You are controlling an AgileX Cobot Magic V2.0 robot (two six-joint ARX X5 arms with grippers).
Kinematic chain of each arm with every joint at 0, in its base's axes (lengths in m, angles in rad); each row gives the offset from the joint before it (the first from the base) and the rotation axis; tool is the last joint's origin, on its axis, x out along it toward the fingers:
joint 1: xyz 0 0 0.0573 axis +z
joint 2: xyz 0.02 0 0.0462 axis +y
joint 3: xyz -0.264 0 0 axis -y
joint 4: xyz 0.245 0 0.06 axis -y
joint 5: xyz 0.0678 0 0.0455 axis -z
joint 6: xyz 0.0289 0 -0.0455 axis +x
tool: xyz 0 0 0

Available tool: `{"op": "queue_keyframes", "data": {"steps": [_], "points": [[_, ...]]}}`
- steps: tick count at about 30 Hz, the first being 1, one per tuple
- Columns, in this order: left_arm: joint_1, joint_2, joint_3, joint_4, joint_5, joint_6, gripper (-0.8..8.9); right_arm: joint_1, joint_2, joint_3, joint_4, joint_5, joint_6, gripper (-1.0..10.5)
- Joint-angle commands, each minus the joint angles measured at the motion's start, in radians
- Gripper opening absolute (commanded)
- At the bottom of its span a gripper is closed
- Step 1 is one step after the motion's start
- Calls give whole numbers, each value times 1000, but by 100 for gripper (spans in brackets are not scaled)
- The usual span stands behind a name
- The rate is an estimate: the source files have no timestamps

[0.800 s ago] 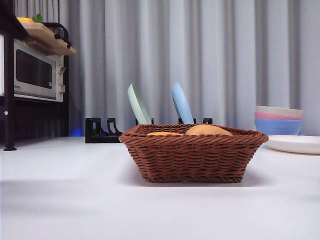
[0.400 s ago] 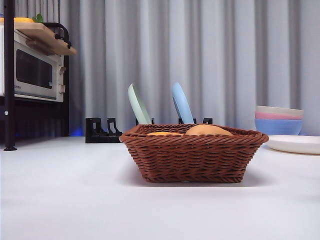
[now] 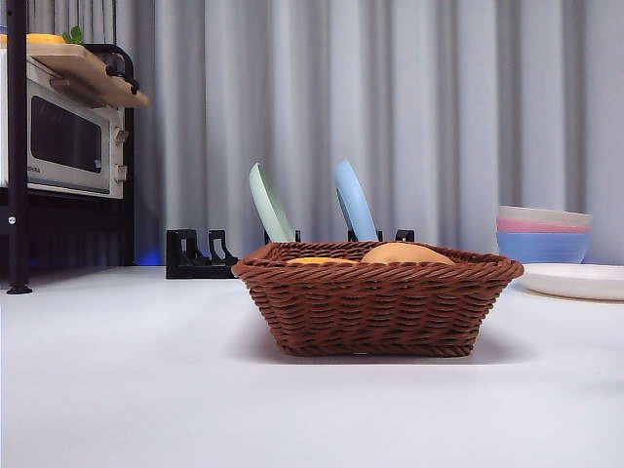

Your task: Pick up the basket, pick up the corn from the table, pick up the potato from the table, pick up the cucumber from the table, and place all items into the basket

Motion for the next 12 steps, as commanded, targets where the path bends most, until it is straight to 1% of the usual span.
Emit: {"op": "queue_keyframes", "data": {"steps": [1,6,12], "points": [[22,-3,-38,21,35,-15,-3,1,-2,-5,5,3,10,2],[26,-3,-64,-5,35,-25,-3,1,-2,-5,5,3,10,2],[26,0,-64,-1,35,-25,-3,1,-2,-5,5,3,10,2]]}}
